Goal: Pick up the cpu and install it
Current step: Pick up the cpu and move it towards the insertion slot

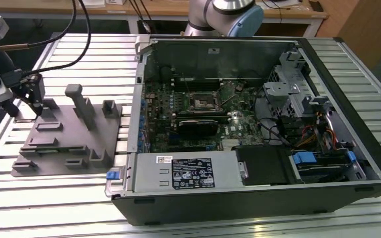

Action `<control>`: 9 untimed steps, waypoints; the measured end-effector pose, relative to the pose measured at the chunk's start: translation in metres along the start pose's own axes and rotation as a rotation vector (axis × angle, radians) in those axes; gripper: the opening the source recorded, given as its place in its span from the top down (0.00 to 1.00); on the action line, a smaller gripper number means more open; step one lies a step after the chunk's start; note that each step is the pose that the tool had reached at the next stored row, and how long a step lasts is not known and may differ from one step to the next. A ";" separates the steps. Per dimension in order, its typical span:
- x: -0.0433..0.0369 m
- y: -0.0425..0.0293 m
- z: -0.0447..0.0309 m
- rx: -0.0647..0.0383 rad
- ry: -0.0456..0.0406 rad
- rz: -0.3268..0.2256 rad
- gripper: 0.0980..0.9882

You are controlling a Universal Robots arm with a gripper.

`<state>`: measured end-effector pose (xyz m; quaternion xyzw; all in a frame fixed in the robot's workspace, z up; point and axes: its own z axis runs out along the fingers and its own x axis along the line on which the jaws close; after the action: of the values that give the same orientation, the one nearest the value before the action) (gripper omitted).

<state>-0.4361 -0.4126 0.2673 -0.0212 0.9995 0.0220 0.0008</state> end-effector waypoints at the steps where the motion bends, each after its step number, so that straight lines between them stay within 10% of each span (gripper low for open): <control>1: 0.0000 0.0001 -0.0016 0.000 0.0000 0.000 0.52; 9: 0.0000 0.0006 -0.0130 0.000 0.0001 0.000 0.52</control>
<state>-0.4361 -0.4126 0.2803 -0.0212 0.9995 0.0222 0.0008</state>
